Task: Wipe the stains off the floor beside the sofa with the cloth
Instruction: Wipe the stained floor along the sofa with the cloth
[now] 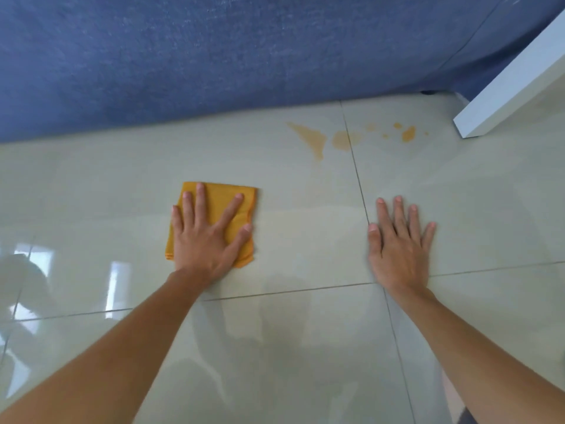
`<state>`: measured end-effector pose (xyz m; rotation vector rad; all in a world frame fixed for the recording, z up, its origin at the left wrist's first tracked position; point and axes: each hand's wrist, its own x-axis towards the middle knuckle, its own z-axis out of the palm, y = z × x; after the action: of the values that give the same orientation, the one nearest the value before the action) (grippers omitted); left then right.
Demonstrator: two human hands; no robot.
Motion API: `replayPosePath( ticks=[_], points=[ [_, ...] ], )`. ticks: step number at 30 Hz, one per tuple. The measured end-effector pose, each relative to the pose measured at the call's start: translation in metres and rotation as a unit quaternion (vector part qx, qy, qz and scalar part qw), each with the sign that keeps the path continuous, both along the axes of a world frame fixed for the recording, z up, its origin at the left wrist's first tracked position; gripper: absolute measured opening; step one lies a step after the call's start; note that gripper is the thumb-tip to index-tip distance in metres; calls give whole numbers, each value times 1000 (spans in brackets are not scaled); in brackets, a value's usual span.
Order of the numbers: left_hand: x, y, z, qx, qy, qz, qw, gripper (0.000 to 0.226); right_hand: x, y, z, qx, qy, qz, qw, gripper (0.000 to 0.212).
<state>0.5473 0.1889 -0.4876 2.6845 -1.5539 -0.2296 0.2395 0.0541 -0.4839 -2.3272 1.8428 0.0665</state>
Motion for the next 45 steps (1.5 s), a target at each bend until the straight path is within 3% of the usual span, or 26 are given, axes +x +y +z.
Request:
replayPosePath(
  ticks=[6, 12, 15, 19, 23, 27, 34, 40, 45],
  points=[
    [39, -102, 1, 16, -9, 60, 998, 66, 0, 1, -8, -35, -17, 0, 999, 56],
    [-7, -199, 0, 29, 7, -8, 1000, 72, -1, 1, -12, -52, -24, 7, 998, 56],
    [-59, -195, 0, 29, 10, -90, 995, 69, -2, -1, -10, -54, -45, 9, 997, 56],
    [-120, -128, 2, 14, 15, -185, 982, 66, -11, -4, 0, -25, -173, -12, 985, 57],
    [-110, -53, 4, 13, 7, -204, 979, 65, -37, -3, 6, -33, -77, -3, 996, 61],
    [-57, -24, 5, 16, 1, -119, 993, 65, -58, -5, 2, 2, 9, -15, 1000, 64],
    [-1, -127, 5, 33, -17, 33, 999, 68, -55, 0, -6, -46, 6, -19, 999, 61],
    [-53, -242, -1, 42, -8, -42, 998, 72, -58, -4, -14, -62, 7, -13, 998, 59],
    [-139, -218, 2, 42, -1, -181, 983, 68, -58, -5, -9, -43, -5, -19, 999, 59]
  ],
)
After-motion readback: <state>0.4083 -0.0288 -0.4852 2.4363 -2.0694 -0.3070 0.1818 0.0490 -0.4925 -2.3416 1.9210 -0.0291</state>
